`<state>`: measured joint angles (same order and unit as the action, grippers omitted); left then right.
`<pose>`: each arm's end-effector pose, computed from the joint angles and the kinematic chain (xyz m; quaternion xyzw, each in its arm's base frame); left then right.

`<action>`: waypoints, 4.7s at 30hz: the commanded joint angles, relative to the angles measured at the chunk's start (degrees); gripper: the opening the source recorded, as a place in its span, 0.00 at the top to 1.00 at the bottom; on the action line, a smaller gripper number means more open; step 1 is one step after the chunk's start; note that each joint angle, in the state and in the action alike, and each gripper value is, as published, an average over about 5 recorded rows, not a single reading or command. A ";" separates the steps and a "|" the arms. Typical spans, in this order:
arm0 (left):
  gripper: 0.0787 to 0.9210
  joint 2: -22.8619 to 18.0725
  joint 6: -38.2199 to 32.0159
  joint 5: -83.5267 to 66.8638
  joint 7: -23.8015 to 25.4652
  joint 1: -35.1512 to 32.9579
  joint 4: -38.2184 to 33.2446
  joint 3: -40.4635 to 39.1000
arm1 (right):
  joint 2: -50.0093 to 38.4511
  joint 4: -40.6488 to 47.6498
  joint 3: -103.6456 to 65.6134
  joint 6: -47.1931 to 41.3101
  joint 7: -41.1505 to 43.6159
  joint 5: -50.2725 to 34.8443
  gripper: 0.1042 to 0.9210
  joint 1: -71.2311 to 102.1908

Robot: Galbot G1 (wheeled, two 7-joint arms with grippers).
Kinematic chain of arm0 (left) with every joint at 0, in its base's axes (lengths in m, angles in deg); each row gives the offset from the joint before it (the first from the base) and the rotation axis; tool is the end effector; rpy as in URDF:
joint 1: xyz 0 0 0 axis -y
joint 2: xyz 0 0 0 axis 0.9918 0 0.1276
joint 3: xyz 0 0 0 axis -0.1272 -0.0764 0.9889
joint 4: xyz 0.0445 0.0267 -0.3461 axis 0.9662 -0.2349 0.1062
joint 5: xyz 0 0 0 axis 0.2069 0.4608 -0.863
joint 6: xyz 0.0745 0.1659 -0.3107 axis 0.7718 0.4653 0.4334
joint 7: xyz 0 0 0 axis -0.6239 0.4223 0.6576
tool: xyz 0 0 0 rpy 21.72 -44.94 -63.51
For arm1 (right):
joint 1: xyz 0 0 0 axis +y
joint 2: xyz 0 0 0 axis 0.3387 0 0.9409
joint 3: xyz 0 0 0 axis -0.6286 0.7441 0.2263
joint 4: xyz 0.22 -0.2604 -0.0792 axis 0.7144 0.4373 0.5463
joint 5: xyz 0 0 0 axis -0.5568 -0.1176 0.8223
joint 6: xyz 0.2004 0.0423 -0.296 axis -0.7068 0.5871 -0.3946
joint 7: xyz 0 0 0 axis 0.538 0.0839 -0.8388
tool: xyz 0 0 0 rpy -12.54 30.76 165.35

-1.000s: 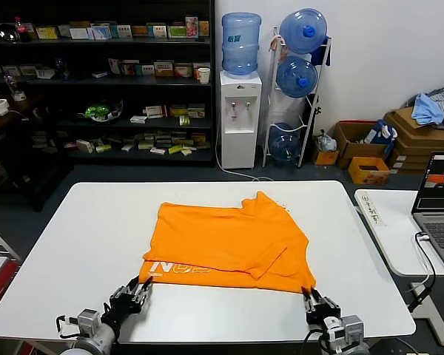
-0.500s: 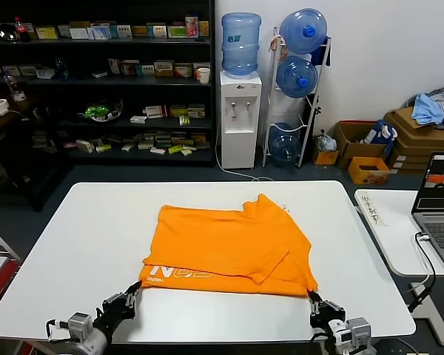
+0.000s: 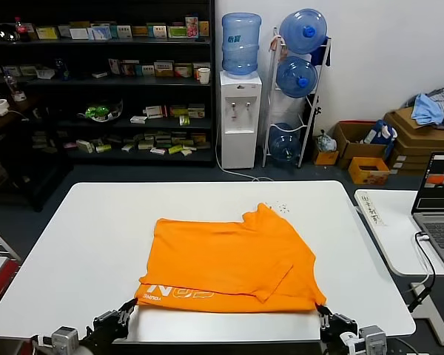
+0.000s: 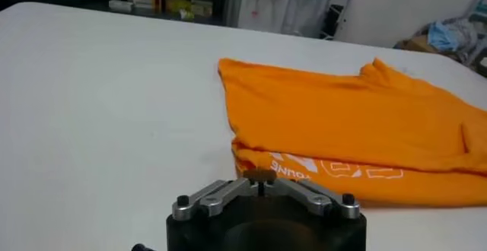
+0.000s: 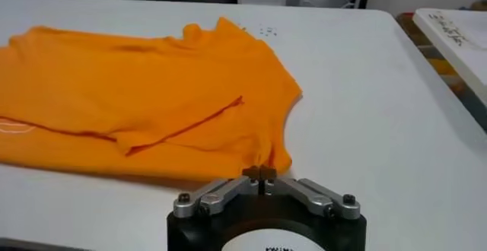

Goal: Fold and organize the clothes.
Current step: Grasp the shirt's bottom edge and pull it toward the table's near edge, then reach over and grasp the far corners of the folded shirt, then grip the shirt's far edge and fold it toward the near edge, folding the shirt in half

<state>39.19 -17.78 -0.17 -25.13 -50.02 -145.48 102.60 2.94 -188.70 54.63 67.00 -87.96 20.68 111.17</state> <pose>0.1436 0.1069 -0.2962 -0.0994 -0.9513 0.0581 0.2860 0.1420 -0.0805 -0.2821 0.0660 -0.9430 0.0321 0.3245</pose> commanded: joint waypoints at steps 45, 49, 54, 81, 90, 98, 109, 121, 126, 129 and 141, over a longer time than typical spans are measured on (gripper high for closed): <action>0.12 -8.84 -1.70 -6.70 6.02 59.74 48.28 -29.48 | 28.50 62.64 29.94 -6.32 6.59 -1.59 0.12 -74.73; 0.12 -8.33 -1.01 -6.99 5.63 59.45 46.73 -29.75 | 27.99 62.05 30.04 -7.47 6.48 -2.16 0.12 -74.13; 0.12 -7.93 -0.23 -7.21 5.32 59.19 45.30 -30.54 | 27.45 61.16 30.12 -8.68 6.13 -3.13 0.12 -73.20; 0.85 -9.03 -4.06 -3.61 5.79 58.82 45.27 -30.92 | 25.58 57.38 29.79 -3.46 5.18 -4.91 0.90 -71.38; 0.98 -7.38 -4.70 -2.93 5.43 55.45 39.37 -28.60 | 22.91 51.66 29.00 -0.63 4.85 -4.97 0.97 -68.52; 0.98 -5.64 -6.02 -0.88 5.56 50.27 33.40 -23.71 | 17.77 40.88 27.38 -0.64 2.84 -6.14 0.97 -63.28; 0.98 -3.80 -9.08 3.98 7.44 33.71 18.28 -16.53 | 4.52 14.52 21.94 -3.38 -2.02 -8.49 0.97 -41.45; 0.98 -3.94 -9.31 9.77 7.21 21.54 10.19 -11.09 | 1.04 2.47 14.45 -4.77 -5.65 -8.43 0.97 -26.85; 0.98 -4.19 -10.02 11.78 7.21 16.00 8.60 -9.06 | 0.66 -0.80 11.24 -5.25 -6.91 -8.43 0.97 -22.49; 0.98 -4.57 -9.94 12.41 7.16 13.50 8.08 -7.99 | 0.26 -2.72 9.30 -5.84 -7.53 -8.46 0.97 -19.86; 0.72 -6.25 -9.81 15.69 7.54 8.28 7.36 -4.51 | -0.12 -4.56 2.08 -4.32 -4.61 -8.49 0.65 -14.68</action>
<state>33.44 -27.68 13.10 -17.88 -35.81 -136.17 95.48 3.56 -189.91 61.36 62.11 -93.17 12.17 91.17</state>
